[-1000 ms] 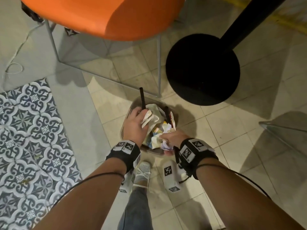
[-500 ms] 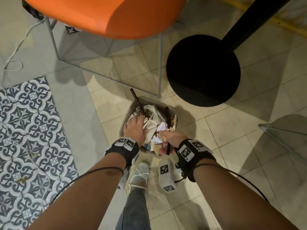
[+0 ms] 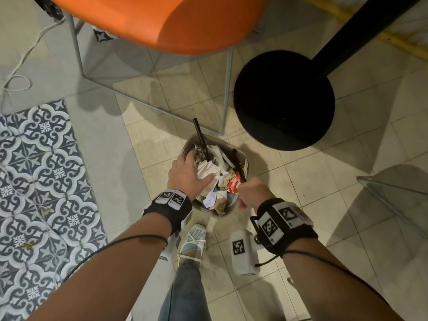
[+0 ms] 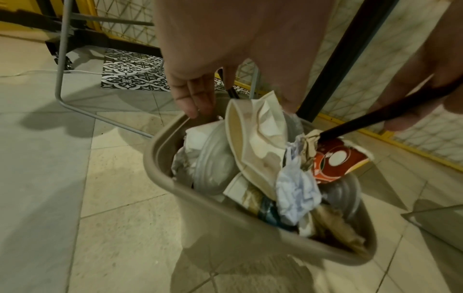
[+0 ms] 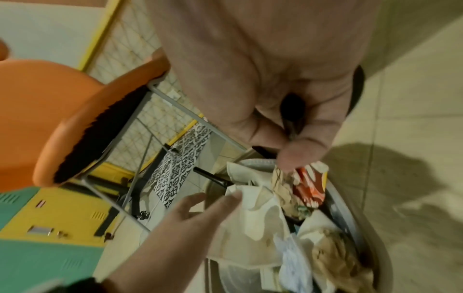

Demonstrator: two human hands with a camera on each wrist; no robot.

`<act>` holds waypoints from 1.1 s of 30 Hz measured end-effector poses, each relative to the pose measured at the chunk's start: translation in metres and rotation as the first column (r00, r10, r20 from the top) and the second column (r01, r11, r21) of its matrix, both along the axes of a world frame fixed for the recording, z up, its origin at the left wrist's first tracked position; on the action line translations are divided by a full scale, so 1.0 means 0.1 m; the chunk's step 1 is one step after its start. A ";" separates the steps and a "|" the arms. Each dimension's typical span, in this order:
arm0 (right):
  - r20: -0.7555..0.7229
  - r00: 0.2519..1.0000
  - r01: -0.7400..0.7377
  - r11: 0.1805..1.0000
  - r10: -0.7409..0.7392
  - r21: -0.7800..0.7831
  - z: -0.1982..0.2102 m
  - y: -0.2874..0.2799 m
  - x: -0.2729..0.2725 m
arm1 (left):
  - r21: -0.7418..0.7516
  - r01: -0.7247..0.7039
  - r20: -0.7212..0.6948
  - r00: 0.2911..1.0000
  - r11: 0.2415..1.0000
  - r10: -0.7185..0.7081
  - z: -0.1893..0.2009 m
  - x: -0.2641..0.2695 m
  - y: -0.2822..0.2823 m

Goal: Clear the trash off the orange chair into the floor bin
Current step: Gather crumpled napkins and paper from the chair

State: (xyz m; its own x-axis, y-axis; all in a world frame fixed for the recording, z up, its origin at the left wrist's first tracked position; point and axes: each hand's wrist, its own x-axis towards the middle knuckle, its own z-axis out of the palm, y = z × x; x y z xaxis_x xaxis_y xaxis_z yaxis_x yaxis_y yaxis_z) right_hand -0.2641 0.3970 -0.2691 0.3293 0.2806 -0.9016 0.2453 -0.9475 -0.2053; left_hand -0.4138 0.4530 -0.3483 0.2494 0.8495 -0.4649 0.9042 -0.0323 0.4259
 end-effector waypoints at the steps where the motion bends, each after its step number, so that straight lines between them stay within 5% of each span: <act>1: 0.096 0.992 -0.079 0.997 0.078 0.012 0.01 0.01 0.00 | 0.031 -0.029 0.041 0.999 0.999 0.028 0.03 0.01 0.01; 5: 0.386 0.826 -0.419 0.905 0.411 -0.069 0.02 0.08 0.01 | 0.065 -0.101 0.165 0.982 0.993 0.089 0.05 0.10 0.31; 10: 0.428 0.654 -0.621 0.766 0.623 -0.167 -0.24 0.28 0.10 | -0.116 0.016 0.086 0.996 0.993 -0.006 -0.15 0.30 0.88; 16: 0.394 0.727 -0.579 0.811 0.562 -0.087 -0.55 0.47 0.16 | -0.148 -0.128 0.287 0.943 0.981 0.167 -0.19 0.34 1.04; 21: 0.379 0.795 -0.490 0.870 0.474 -0.061 -0.58 0.43 0.09 | -0.147 -0.347 0.570 0.735 0.926 0.366 0.10 0.25 0.74; 33: 0.357 0.916 -0.287 0.922 0.185 0.258 -0.42 0.11 0.10 | 0.187 -0.406 0.671 0.718 0.894 0.185 0.69 -0.06 0.20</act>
